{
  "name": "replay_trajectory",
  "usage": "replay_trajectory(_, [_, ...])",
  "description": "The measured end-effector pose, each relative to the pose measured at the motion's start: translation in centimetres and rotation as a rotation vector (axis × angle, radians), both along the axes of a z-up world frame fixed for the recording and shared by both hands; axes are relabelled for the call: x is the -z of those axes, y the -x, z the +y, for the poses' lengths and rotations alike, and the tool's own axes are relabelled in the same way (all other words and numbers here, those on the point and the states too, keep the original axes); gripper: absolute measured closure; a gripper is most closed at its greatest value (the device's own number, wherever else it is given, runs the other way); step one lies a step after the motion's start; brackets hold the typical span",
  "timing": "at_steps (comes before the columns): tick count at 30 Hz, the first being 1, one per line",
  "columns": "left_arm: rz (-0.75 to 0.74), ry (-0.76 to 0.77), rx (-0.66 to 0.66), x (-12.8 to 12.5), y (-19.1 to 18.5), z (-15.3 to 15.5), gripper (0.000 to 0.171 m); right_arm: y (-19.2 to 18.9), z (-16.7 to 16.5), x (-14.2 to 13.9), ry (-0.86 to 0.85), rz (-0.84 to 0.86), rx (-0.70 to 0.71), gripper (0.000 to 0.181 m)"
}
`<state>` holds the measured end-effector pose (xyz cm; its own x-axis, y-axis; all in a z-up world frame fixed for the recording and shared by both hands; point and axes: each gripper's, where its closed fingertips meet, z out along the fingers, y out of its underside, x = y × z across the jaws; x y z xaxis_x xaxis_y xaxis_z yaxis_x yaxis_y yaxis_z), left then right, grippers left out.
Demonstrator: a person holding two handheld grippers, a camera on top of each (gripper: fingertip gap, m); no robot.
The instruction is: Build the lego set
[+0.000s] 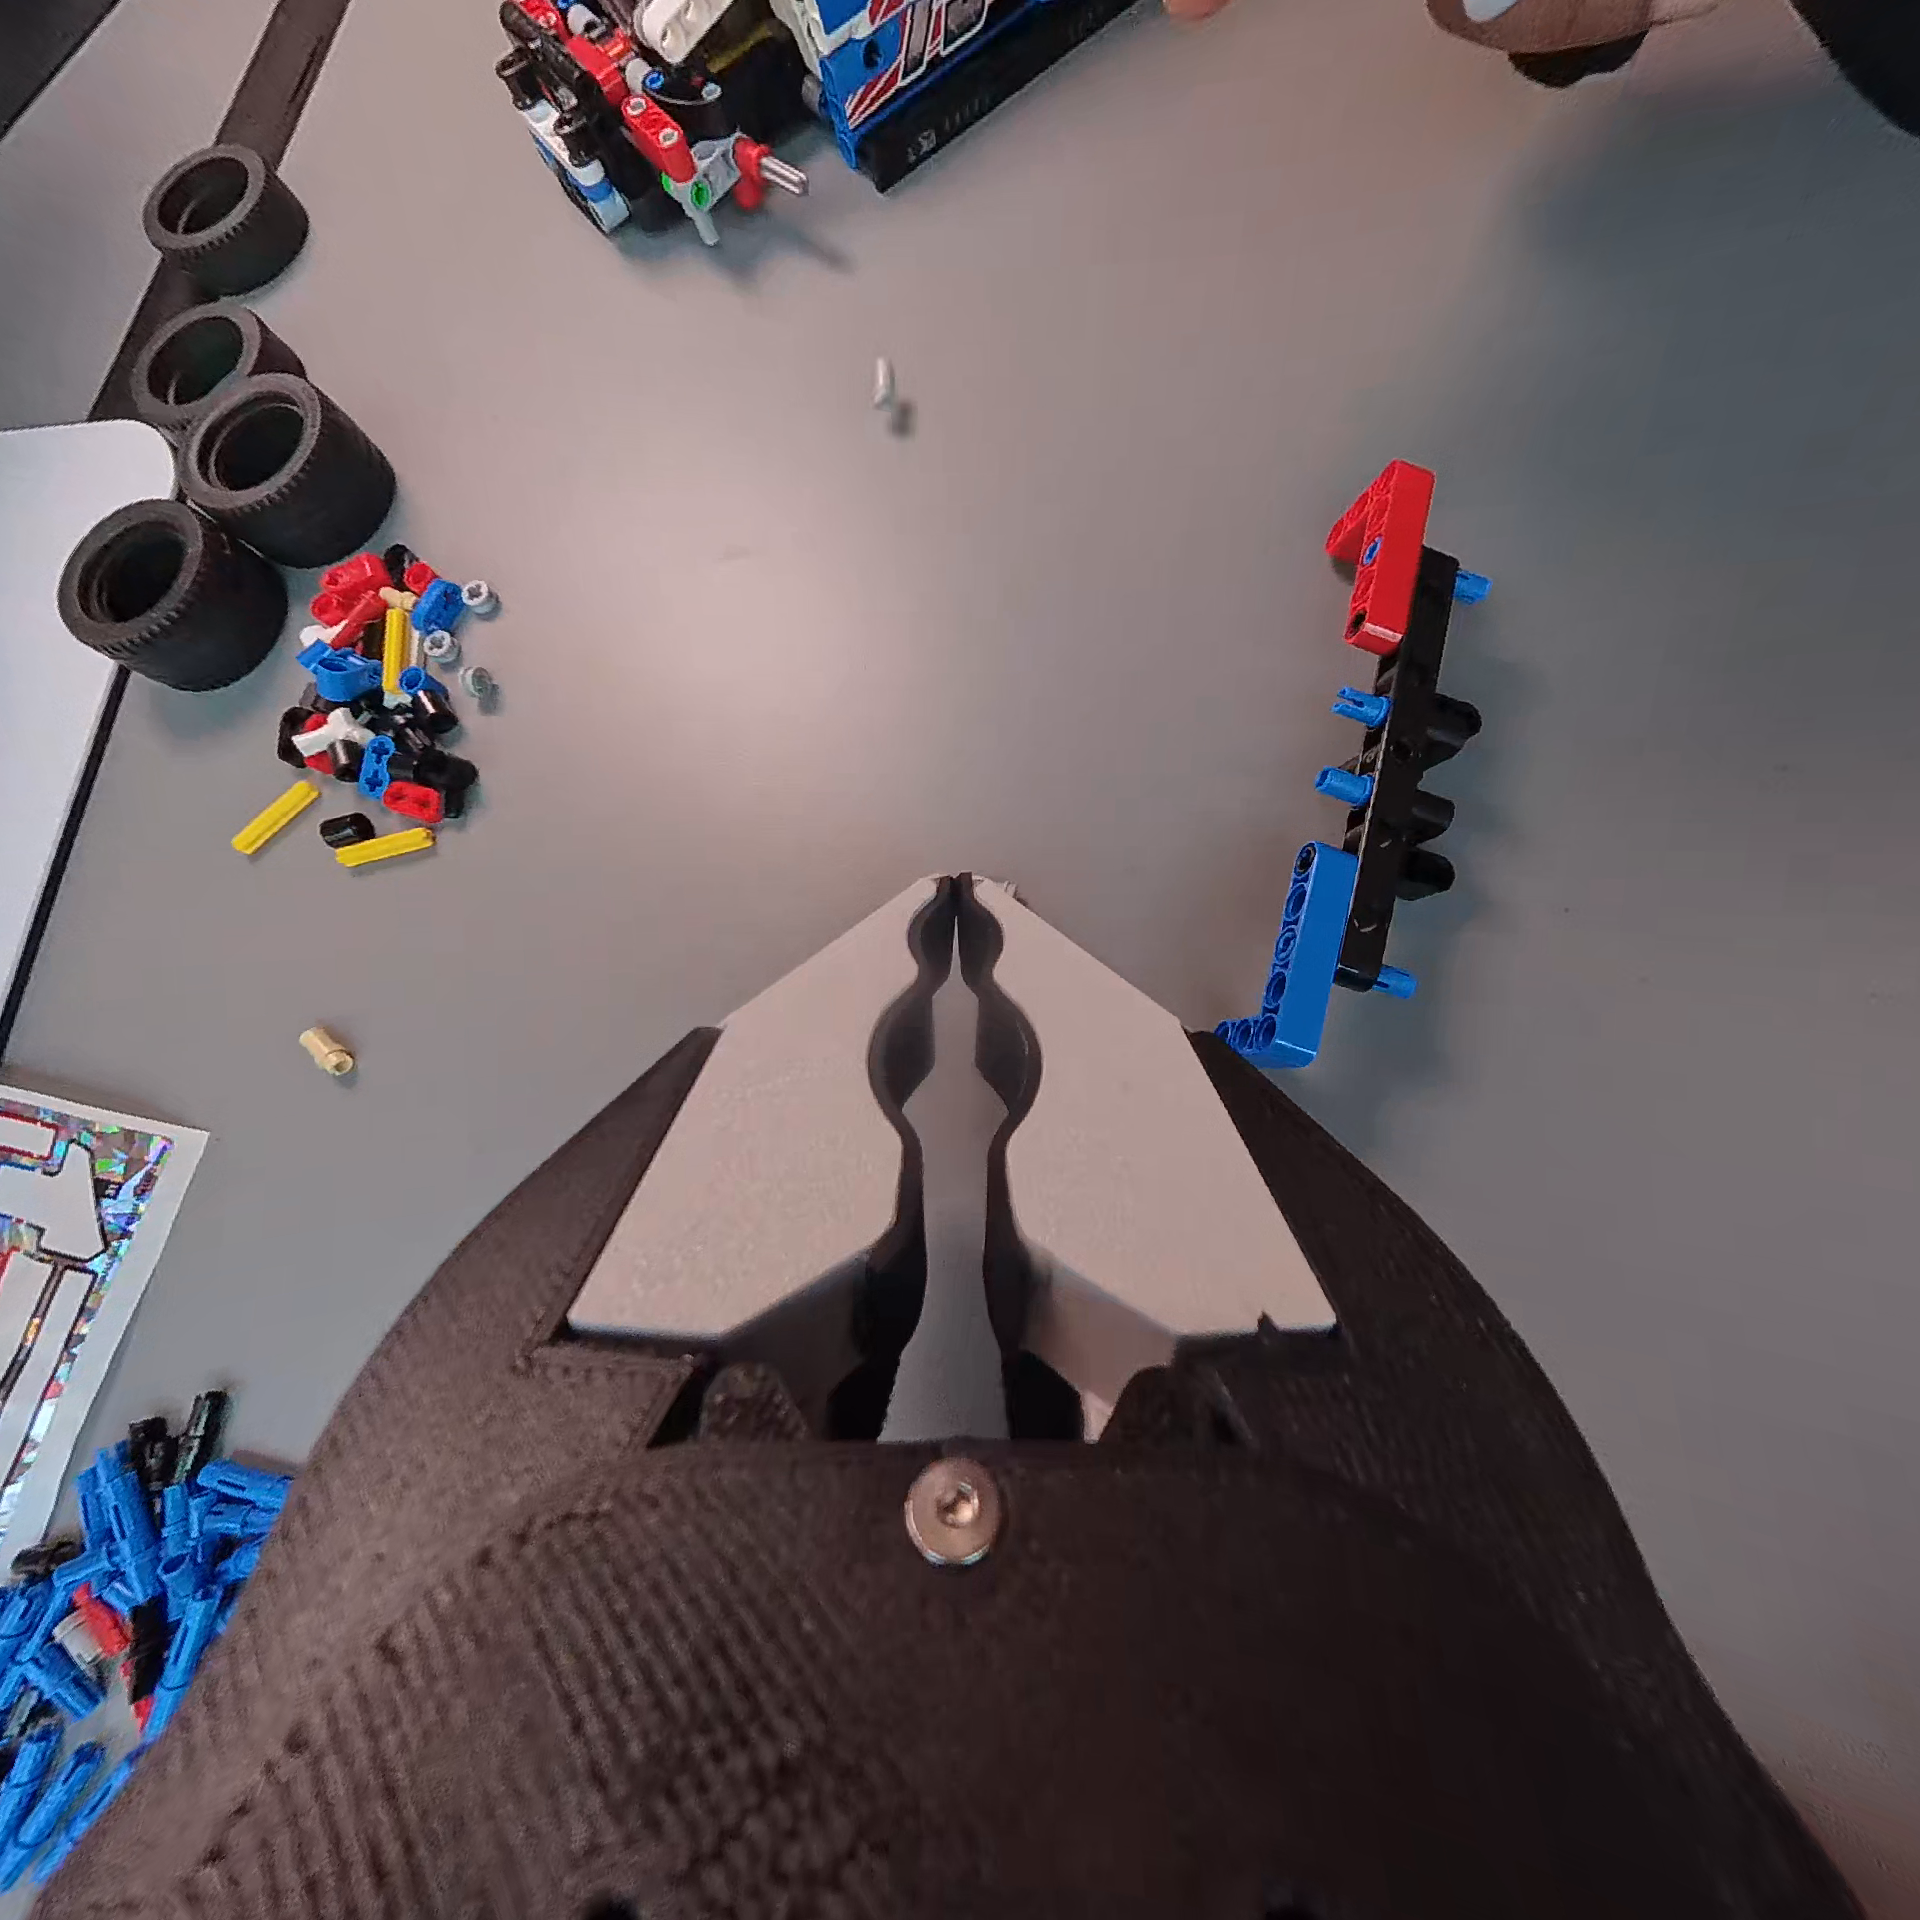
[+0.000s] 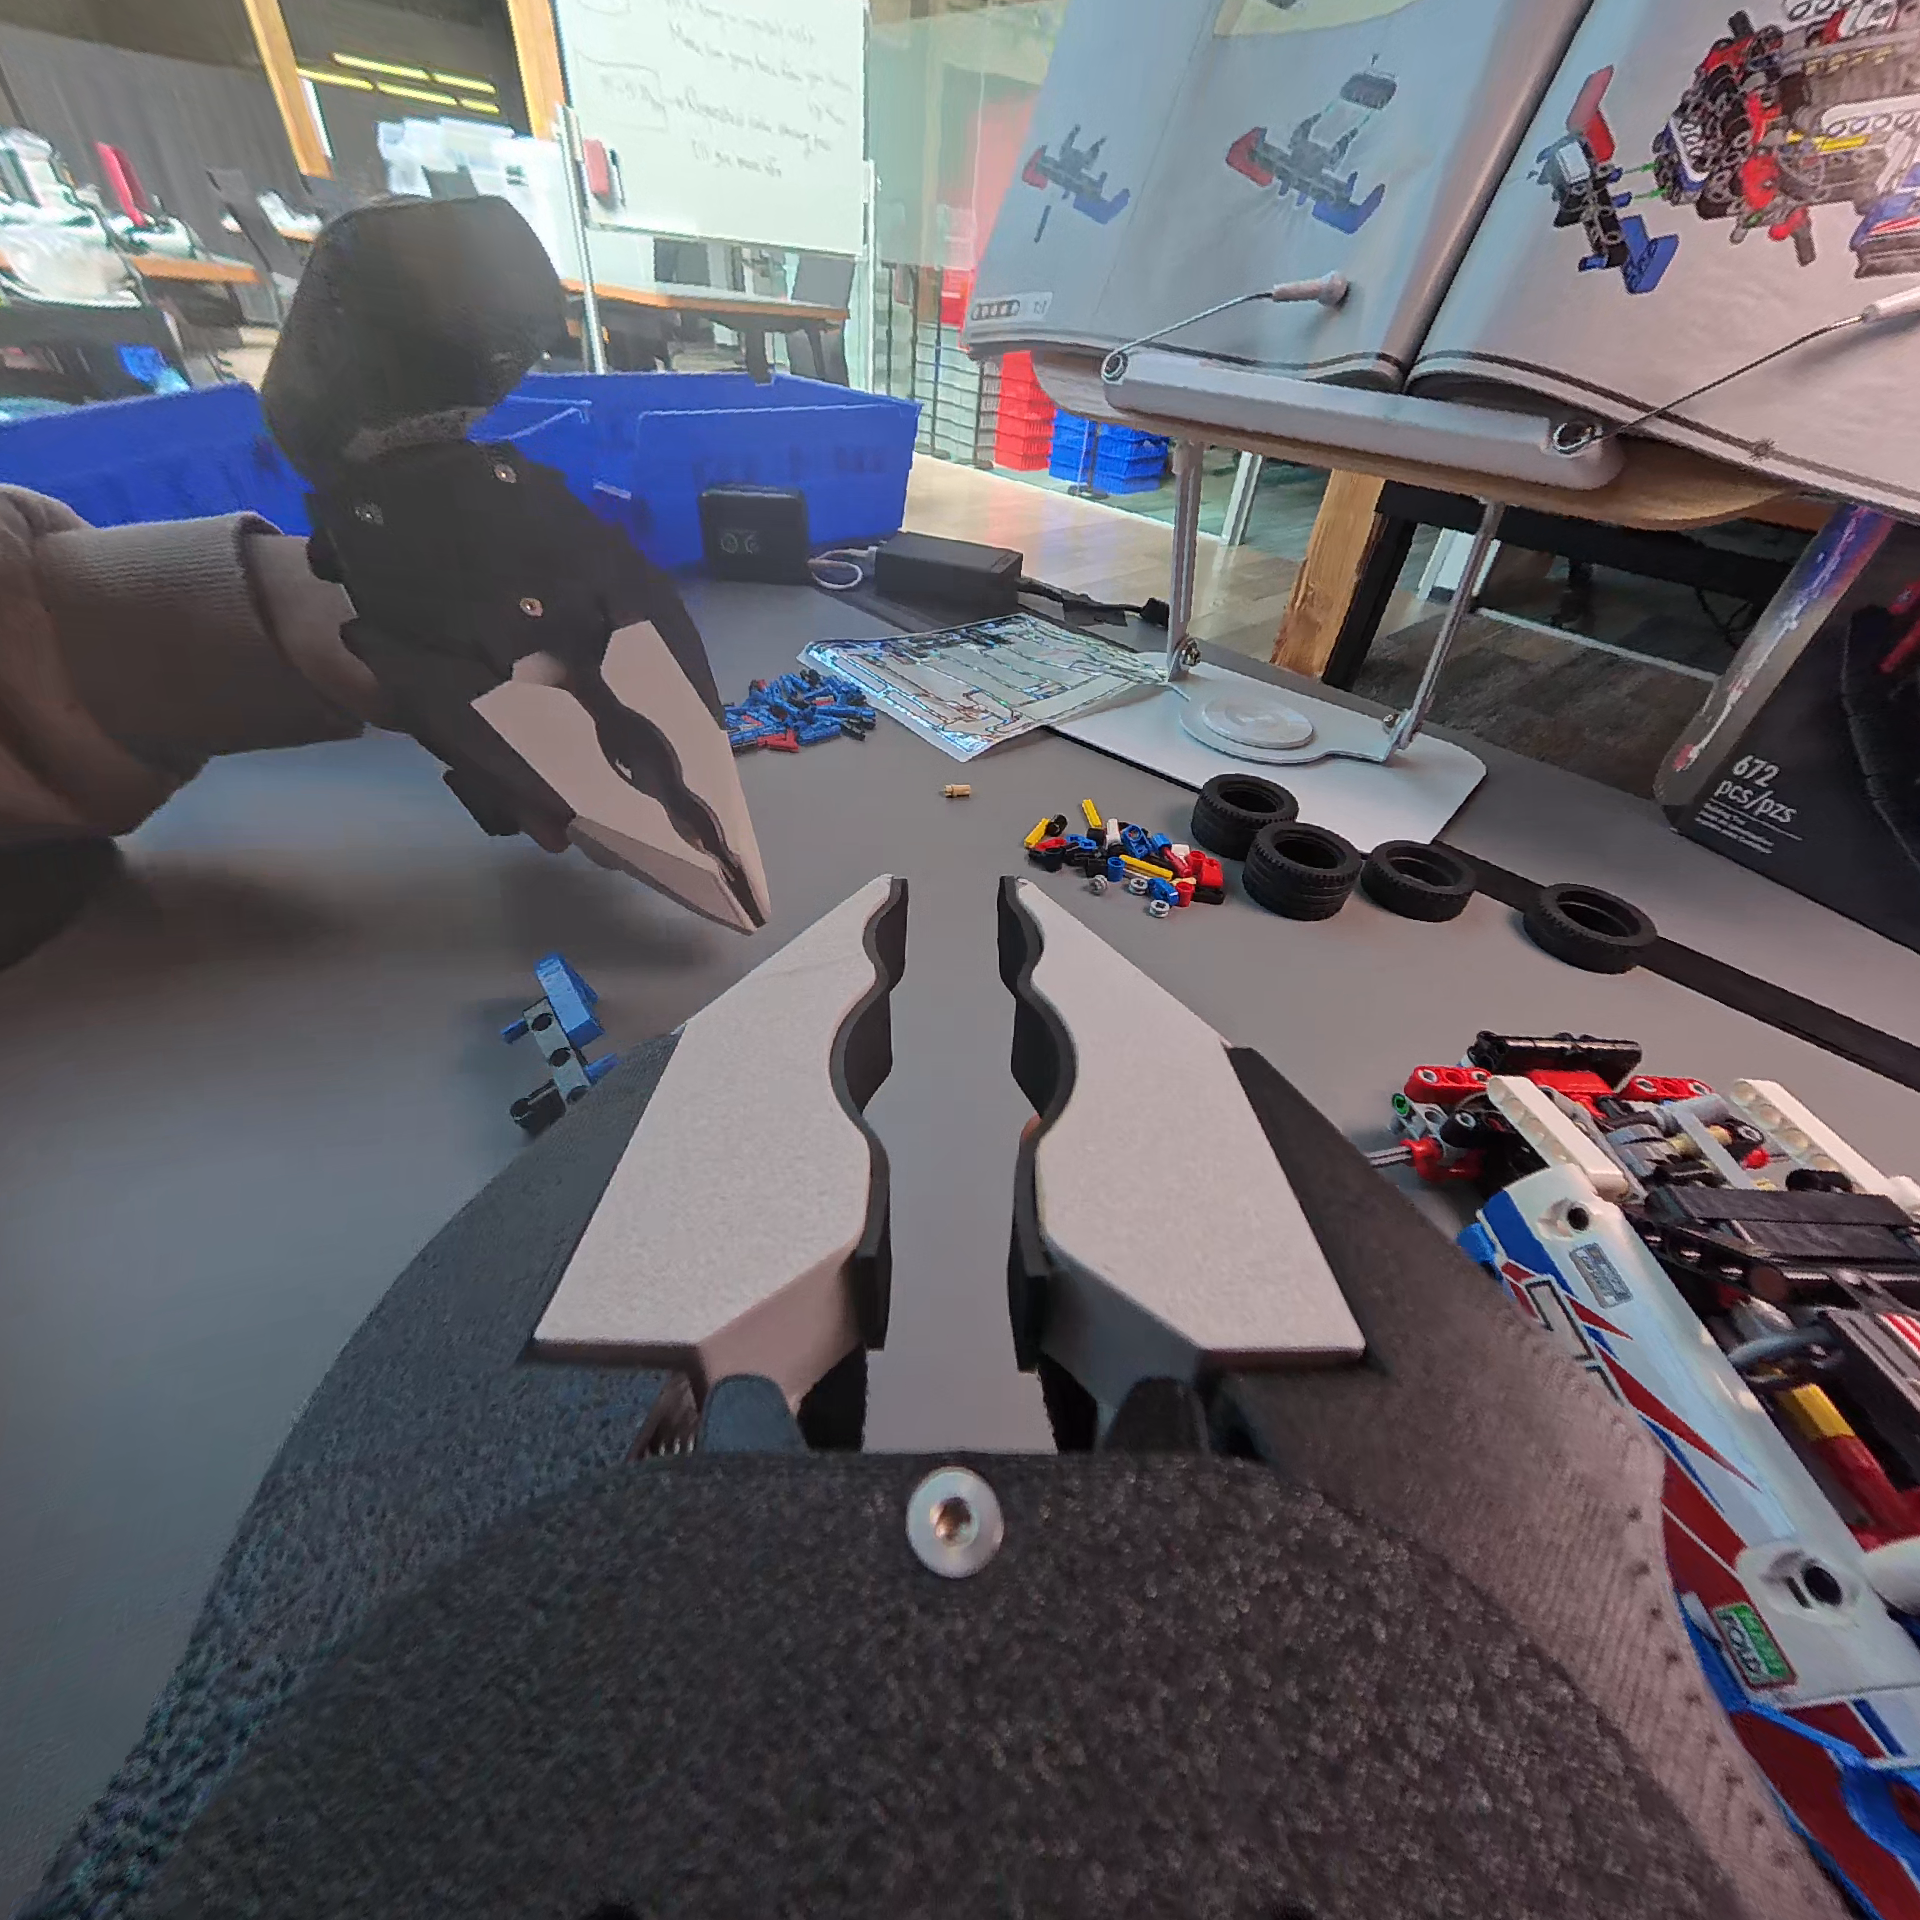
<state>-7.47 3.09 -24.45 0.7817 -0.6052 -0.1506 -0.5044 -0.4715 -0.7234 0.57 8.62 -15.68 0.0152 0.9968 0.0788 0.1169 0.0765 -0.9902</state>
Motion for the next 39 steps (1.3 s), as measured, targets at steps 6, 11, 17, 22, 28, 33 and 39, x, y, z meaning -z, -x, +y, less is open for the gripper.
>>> replay_trajectory(6, [-0.023,-0.087,-0.093,-1.7,1.1,0.9,0.171,-1.2,4.7,0.2,0.008,-0.036,0.184,0.167])
replay_trajectory(11, [-0.126,-0.138,-0.163,-3.4,0.8,0.4,0.156,-3.1,8.5,1.9,-0.038,-0.18,0.27,0.17])
replay_trajectory(17, [-0.123,-0.076,-0.197,-1.1,0.8,-1.9,0.153,-9.9,1.7,9.6,0.016,-0.742,-0.259,0.158])
replay_trajectory(22, [-0.12,-0.043,-0.209,-0.1,0.8,-2.3,0.152,-9.8,-0.3,10.0,-0.074,-0.747,-0.299,0.158])
replay_trajectory(28, [-0.117,-0.026,-0.205,0.3,0.6,-2.4,0.152,-8.7,0.7,10.2,-0.1,-0.757,-0.25,0.164])
replay_trajectory(33, [-0.119,-0.022,-0.199,0.4,0.5,-2.4,0.153,-8.5,0.9,10.4,-0.102,-0.791,-0.226,0.173])
replay_trajectory(39, [-0.134,-0.005,-0.181,0.6,0.2,-2.1,0.15,-5.9,0.8,9.4,-0.155,-0.714,-0.243,0.173])
